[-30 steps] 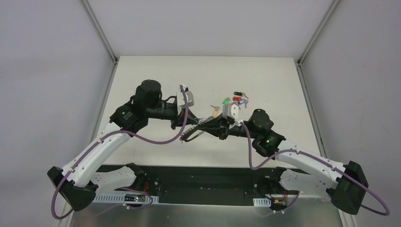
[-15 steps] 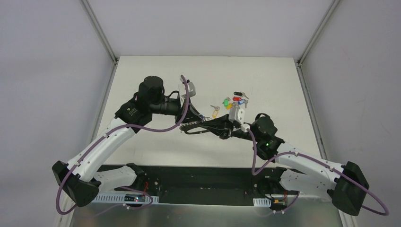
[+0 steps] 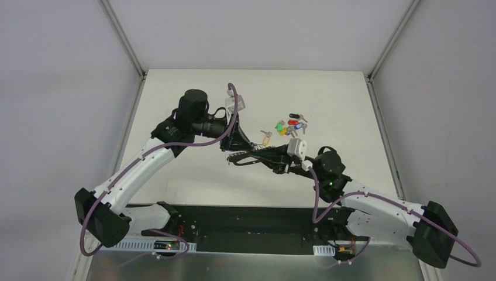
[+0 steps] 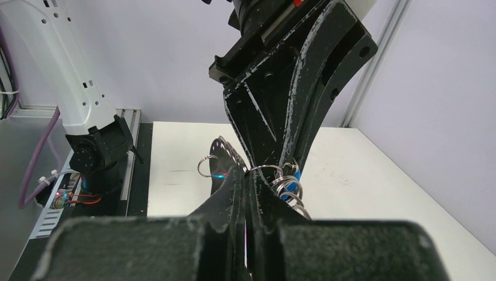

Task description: Remove the keys from the keyring

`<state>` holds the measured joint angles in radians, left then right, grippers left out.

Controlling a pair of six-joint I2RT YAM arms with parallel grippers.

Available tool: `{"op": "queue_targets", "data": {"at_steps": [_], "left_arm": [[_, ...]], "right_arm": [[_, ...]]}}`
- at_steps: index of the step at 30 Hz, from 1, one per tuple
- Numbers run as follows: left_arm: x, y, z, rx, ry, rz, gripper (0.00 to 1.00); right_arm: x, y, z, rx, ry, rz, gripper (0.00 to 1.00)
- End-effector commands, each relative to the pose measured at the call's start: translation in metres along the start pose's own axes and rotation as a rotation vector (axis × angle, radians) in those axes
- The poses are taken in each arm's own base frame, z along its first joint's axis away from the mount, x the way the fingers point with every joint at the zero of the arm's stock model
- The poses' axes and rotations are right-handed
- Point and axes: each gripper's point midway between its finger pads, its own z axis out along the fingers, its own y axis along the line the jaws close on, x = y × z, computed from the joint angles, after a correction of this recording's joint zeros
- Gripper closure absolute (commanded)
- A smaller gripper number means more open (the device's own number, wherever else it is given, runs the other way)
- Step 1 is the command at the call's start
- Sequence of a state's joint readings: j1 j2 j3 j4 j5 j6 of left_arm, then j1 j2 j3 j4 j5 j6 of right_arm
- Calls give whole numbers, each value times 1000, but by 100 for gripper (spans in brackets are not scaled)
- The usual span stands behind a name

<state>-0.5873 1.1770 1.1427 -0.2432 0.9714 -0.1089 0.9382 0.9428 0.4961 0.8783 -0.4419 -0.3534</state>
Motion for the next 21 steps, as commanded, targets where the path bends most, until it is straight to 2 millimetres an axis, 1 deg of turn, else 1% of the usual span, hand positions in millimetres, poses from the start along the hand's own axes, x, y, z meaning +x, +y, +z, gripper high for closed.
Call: {"op": "queue_targets", "data": {"at_steps": [1, 8, 13, 16, 18, 21], "left_arm": [[-10, -18, 1, 92, 7, -66, 100], [-3, -19, 3, 118, 66, -159, 100], [-1, -21, 1, 112, 76, -162, 100], [2, -19, 1, 108, 93, -185, 100], [3, -18, 1, 98, 99, -181, 100], [1, -12, -2, 47, 86, -110, 100]], "right_arm": [[-50, -12, -1, 71, -190, -119, 100], [-53, -28, -9, 176, -225, -147, 100], [-52, -42, -17, 277, -233, -151, 100], [-55, -50, -24, 334, -261, -156, 100], [-52, -50, -25, 336, -253, -152, 100], [-48, -46, -22, 312, -229, -138, 100]]}}
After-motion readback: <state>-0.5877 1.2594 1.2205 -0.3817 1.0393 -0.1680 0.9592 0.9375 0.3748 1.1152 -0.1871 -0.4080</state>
